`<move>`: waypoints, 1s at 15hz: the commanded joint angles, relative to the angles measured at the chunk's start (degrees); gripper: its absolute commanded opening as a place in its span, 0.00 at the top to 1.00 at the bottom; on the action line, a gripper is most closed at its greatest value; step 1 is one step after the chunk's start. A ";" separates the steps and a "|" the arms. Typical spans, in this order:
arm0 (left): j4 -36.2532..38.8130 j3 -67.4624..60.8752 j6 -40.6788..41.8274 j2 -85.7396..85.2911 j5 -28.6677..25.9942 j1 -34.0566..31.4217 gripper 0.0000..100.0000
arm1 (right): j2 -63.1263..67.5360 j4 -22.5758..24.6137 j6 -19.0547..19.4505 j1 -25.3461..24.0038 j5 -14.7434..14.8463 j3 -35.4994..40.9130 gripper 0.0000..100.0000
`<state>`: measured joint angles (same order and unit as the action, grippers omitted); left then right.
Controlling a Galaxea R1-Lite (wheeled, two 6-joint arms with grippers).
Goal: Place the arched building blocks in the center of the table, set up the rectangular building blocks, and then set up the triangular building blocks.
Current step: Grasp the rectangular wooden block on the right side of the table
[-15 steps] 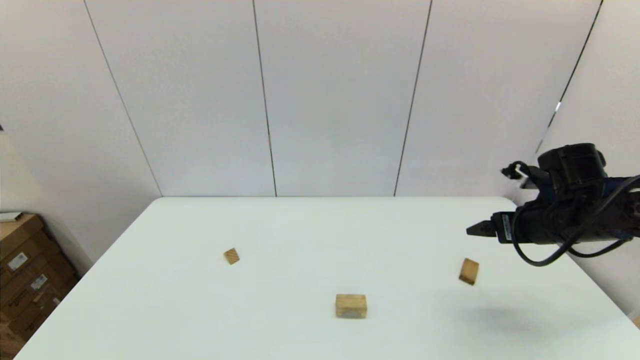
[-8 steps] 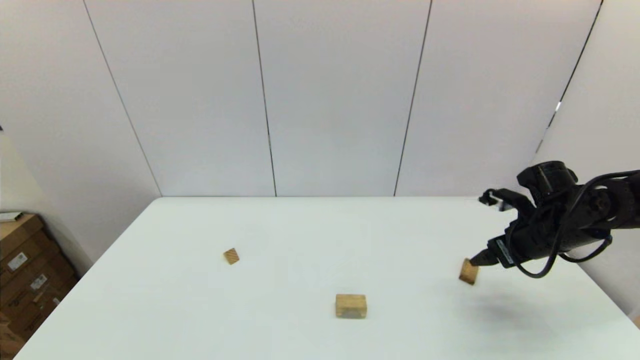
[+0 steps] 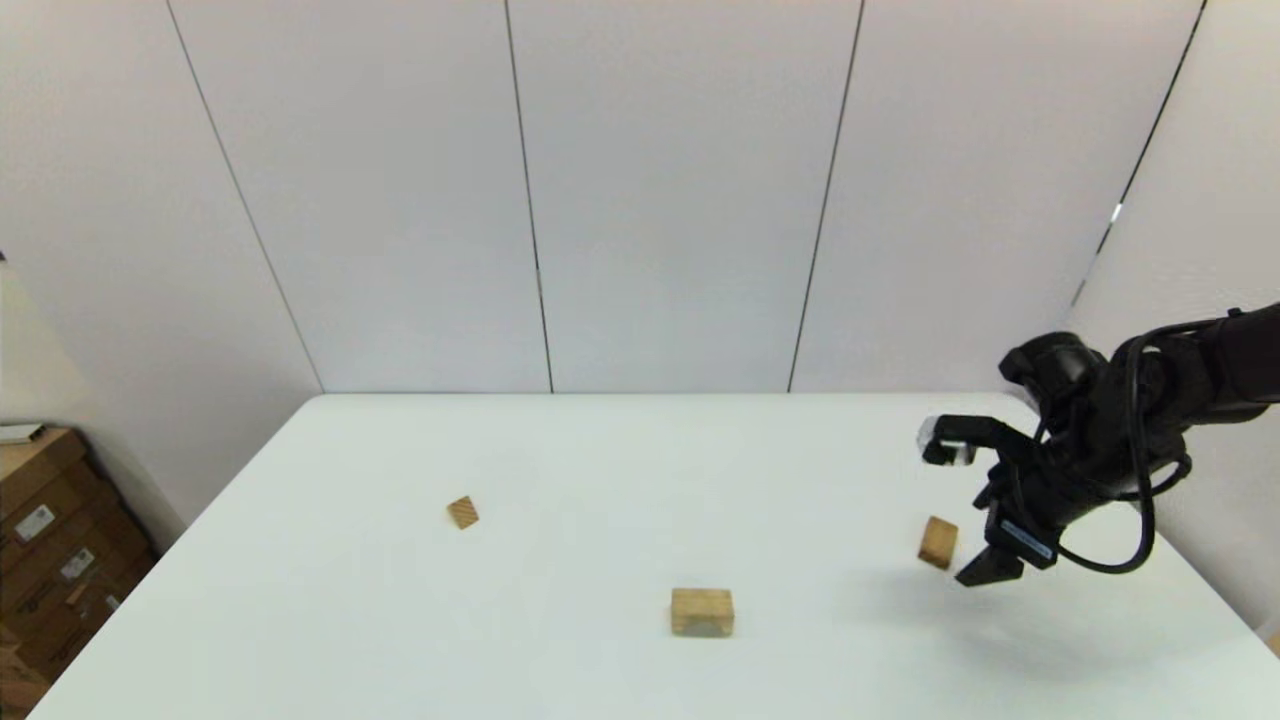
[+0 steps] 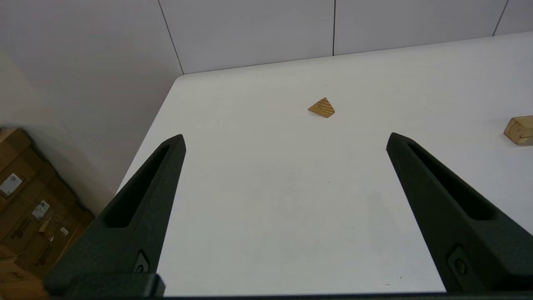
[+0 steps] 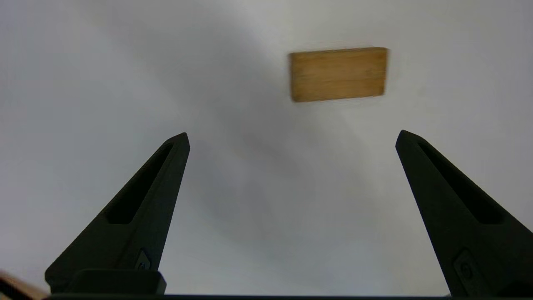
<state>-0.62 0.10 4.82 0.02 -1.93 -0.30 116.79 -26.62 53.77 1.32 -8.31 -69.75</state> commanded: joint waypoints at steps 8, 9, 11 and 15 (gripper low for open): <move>0.01 -0.01 0.02 -0.02 -0.01 -0.05 0.00 | 13.82 -15.21 27.70 -2.90 1.02 -19.72 0.00; 0.01 -0.01 0.02 -0.02 -0.01 -0.05 0.00 | 14.61 -15.21 27.97 -3.07 1.02 -21.04 0.00; 0.01 -0.01 0.02 -0.02 -0.01 -0.05 0.00 | 16.46 -15.12 31.04 -3.07 1.72 -24.20 0.00; 0.01 -0.01 0.02 -0.02 0.08 -0.05 0.00 | 17.25 -15.12 38.95 -3.07 7.52 -25.87 0.00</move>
<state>-0.62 0.10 4.79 0.02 -1.93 -0.33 133.46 -41.47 89.58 -1.71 -2.80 -95.09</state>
